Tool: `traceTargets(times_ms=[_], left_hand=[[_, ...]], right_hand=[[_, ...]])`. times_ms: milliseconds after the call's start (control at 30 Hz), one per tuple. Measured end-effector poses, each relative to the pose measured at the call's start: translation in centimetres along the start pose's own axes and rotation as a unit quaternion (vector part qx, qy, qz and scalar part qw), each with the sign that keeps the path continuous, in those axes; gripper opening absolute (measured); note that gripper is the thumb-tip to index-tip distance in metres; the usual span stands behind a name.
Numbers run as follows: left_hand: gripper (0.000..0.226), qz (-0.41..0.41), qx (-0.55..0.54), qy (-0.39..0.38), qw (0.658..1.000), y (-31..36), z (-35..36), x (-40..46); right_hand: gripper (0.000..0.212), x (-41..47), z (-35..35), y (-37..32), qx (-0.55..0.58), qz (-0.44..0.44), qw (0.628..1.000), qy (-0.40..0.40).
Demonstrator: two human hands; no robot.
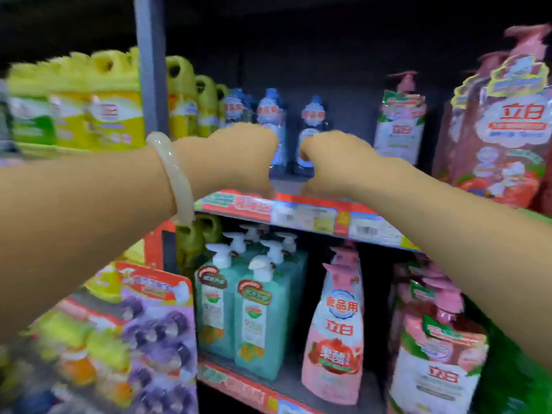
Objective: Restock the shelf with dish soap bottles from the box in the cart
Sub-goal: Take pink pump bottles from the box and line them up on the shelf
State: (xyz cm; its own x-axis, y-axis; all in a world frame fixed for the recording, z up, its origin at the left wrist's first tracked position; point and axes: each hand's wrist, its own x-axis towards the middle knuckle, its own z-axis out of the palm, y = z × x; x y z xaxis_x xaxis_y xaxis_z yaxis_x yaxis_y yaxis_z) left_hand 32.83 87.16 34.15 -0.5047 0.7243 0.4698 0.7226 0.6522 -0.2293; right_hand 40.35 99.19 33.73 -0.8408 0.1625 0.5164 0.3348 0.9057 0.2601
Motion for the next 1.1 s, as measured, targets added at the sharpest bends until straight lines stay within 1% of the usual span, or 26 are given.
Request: traceTargets(times_ms=[67,133,233,333,400,467,533,600,700,833,967,1100], left_hand=[[0.065,-0.046,0.012,-0.033,0.998,-4.5,0.8,-3.6],[0.062,-0.083,0.025,-0.073,0.994,-9.3,1.7,-7.9],[0.056,-0.123,0.056,-0.122,0.983,-14.9,3.3,-14.3],[0.051,-0.158,0.079,-0.182,0.967,-20.2,5.7,-21.2],[0.053,-0.182,0.089,-0.218,0.955,-23.6,7.6,-25.9],[0.05,-0.213,0.075,-0.253,0.941,-26.7,9.3,-30.3],[0.049,-0.245,0.061,-0.287,0.924,-29.1,10.9,-34.2],[0.052,-0.271,0.052,-0.312,0.909,-31.0,12.5,-37.5],[0.052,-0.32,0.035,-0.326,0.889,-34.1,15.4,-41.8],[0.052,-0.373,0.016,-0.331,0.867,-38.5,19.6,-46.0],[0.056,-0.4,-0.001,-0.333,0.854,-43.6,23.1,-47.4],[0.058,-0.421,-0.023,-0.352,0.835,-49.4,26.4,-47.0]], right_hand=[[0.04,1.0,0.0,-5.6,0.023,-0.035,0.999,-0.014],[0.044,1.6,0.2,-12.1,0.053,-0.08,0.995,-0.019],[0.041,1.3,1.5,-21.3,0.089,-0.15,0.984,-0.031],[0.041,0.2,3.4,-30.7,0.117,-0.211,0.968,-0.067],[0.041,-0.7,4.4,-36.4,0.14,-0.24,0.957,-0.087],[0.043,-1.5,5.4,-41.6,0.165,-0.265,0.944,-0.11],[0.049,-2.2,6.5,-46.2,0.178,-0.292,0.929,-0.143],[0.053,-2.6,7.8,-50.2,0.182,-0.323,0.912,-0.174],[0.044,-3.0,9.8,-55.5,0.181,-0.354,0.895,-0.202],[0.045,-2.1,12.9,-62.0,0.183,-0.387,0.872,-0.239],[0.044,0.3,15.9,-68.0,0.218,-0.4,0.847,-0.273],[0.045,3.9,19.2,-72.8,0.215,-0.403,0.834,-0.31]])
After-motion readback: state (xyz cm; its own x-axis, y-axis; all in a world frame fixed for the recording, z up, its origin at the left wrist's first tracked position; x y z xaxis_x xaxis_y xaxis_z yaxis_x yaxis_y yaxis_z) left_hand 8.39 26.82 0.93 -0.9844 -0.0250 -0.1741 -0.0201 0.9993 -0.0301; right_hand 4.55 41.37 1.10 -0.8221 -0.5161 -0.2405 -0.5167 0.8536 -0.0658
